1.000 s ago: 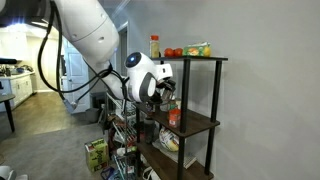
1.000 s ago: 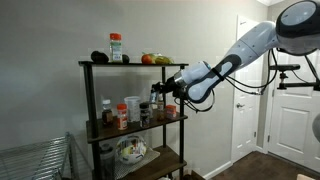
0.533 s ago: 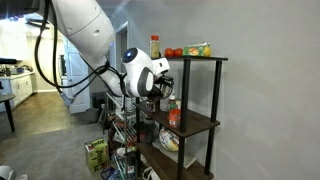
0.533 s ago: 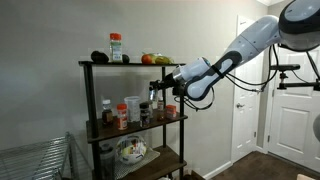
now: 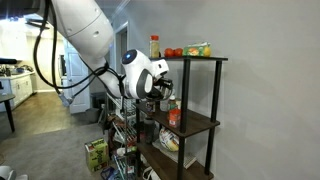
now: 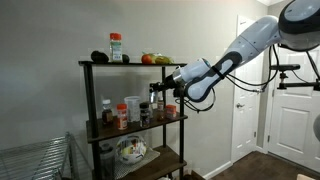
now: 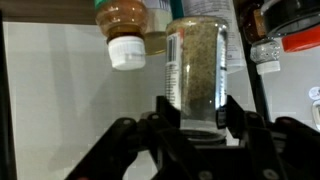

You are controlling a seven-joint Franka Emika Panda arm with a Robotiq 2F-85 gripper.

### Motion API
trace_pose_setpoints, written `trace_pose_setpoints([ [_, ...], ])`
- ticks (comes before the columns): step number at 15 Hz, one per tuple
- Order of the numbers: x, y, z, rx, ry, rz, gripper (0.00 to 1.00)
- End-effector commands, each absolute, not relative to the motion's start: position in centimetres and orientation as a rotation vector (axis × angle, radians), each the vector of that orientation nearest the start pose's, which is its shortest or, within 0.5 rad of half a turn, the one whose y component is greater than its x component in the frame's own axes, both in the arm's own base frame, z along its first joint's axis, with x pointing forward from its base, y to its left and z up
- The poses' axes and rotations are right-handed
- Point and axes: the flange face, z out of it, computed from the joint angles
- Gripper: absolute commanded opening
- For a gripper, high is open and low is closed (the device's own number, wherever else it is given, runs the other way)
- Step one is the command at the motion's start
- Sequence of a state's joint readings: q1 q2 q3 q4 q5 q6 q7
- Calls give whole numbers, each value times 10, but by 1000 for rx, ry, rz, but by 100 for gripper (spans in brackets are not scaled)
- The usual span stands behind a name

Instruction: Take the spice bottle off of the top and place it on the second shelf

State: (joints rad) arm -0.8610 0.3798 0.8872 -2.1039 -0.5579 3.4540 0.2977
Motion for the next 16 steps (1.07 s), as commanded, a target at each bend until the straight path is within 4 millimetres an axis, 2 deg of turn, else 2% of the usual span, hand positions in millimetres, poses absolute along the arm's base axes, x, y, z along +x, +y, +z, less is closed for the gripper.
trace_pose_setpoints([
  [1, 599, 25, 422, -2483, -197, -1478, 32],
  [4, 591, 31, 406, -2503, -212, -1428, 32],
  [10, 583, 36, 389, -2517, -221, -1375, 32],
  [12, 587, 32, 393, -2518, -211, -1392, 32],
  [16, 610, 10, 418, -2488, -134, -1488, 32],
])
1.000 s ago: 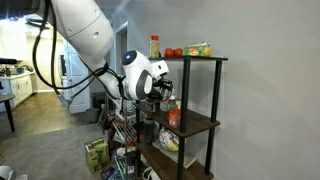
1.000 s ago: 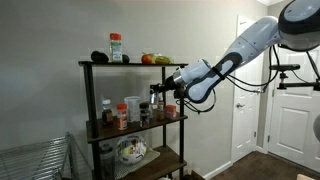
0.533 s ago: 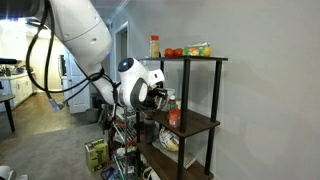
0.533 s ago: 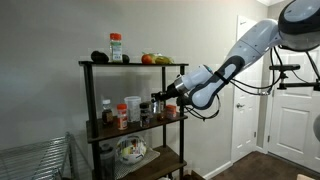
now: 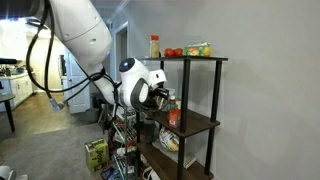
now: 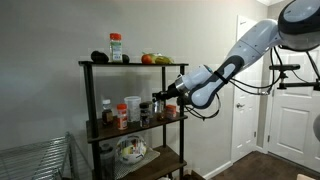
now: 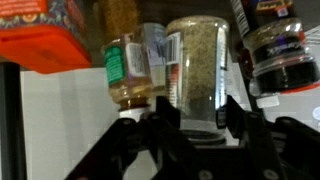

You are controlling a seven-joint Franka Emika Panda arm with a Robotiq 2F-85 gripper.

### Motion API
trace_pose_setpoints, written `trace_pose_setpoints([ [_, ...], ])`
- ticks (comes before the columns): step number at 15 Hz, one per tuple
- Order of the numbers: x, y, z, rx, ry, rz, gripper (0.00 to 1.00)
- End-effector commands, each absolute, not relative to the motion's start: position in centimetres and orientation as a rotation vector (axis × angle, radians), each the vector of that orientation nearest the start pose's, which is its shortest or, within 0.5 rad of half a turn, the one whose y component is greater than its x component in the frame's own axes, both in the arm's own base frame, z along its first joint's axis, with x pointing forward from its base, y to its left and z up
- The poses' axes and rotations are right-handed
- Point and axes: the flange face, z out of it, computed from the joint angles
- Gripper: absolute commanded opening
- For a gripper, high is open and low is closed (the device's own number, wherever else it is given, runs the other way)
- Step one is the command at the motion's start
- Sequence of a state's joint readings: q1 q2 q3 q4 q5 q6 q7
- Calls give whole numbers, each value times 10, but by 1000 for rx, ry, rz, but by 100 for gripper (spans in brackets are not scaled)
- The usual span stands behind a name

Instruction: Take the spice bottle off of the top and place it on the second shelf

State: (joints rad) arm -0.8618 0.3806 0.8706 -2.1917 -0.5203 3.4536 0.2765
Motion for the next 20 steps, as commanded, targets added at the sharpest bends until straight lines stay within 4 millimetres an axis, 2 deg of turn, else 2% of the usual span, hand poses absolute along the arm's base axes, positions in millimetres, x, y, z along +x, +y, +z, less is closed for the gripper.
trace_pose_setpoints([
  [1, 616, 4, 422, -2484, -119, -1509, 32],
  [4, 628, -11, 423, -2500, -110, -1546, 32],
  [6, 631, -13, 417, -2502, -99, -1538, 32],
  [14, 638, -2, 396, -2487, -104, -1485, 32],
  [20, 641, -1, 392, -2478, -97, -1477, 32],
])
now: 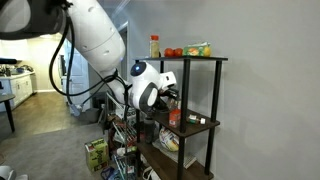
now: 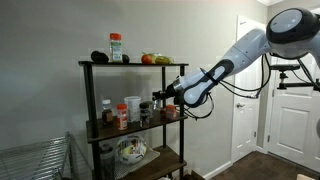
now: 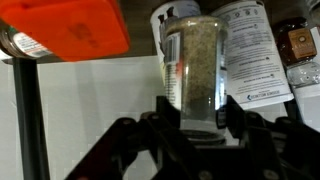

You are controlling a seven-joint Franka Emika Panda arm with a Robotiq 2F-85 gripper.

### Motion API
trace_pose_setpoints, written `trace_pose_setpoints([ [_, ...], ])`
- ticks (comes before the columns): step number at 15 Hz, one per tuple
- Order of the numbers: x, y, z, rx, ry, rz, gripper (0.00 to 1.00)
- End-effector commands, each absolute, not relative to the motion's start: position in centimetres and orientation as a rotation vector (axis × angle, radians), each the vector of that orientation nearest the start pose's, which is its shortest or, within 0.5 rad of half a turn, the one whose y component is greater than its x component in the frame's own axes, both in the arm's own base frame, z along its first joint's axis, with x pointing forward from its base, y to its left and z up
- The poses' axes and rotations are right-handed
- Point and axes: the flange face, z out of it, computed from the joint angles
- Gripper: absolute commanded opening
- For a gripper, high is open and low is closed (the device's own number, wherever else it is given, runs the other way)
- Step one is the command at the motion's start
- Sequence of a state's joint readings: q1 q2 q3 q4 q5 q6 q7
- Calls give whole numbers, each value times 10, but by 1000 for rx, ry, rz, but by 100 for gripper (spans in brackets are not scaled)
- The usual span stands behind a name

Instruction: Take the spice bottle off of the top and place it on the second shelf

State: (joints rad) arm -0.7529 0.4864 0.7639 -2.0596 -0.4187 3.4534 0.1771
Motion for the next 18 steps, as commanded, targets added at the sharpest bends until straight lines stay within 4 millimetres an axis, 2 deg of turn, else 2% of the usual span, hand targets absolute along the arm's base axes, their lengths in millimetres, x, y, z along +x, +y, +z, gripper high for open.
trace_pose_setpoints([
  [1, 642, -2, 392, -2475, -93, -1477, 32],
  [11, 649, -8, 394, -2462, -74, -1493, 32],
  [12, 650, -9, 396, -2460, -59, -1497, 79],
  [16, 654, -12, 399, -2452, -52, -1511, 98],
  [18, 655, -13, 402, -2449, -50, -1518, 100],
])
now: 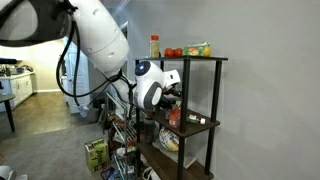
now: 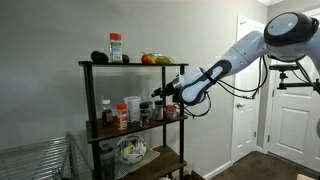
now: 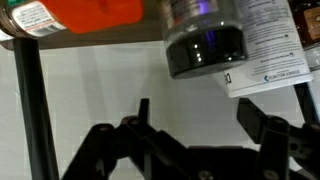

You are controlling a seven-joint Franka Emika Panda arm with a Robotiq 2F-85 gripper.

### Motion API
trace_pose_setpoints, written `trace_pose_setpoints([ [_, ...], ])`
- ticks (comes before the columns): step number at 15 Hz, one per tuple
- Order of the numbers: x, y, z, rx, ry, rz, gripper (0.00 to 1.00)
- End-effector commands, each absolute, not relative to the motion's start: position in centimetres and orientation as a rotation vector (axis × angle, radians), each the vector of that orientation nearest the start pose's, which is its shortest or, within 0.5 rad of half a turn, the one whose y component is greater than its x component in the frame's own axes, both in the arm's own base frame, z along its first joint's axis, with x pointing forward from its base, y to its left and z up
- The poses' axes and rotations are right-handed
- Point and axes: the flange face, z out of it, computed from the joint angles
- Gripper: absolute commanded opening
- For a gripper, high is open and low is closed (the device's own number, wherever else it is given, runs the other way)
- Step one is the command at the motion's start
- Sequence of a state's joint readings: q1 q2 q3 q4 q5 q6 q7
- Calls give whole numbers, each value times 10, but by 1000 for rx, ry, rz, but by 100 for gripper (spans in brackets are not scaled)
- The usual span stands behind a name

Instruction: Take the spice bottle off of the top and place it on the second shelf

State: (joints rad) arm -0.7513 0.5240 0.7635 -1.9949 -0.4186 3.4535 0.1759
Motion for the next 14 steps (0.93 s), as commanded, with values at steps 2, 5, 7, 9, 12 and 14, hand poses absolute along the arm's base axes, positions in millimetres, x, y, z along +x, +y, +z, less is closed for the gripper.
trace_pose_setpoints([
  [2, 656, -14, 403, -2447, -48, -1524, 100],
  [5, 658, -15, 405, -2444, -40, -1529, 100],
  [7, 660, -16, 407, -2436, -20, -1531, 100],
  [9, 661, -17, 410, -2427, -3, -1535, 100],
  [12, 664, -19, 416, -2417, 16, -1548, 100],
  [14, 665, -20, 418, -2413, 27, -1554, 100],
])
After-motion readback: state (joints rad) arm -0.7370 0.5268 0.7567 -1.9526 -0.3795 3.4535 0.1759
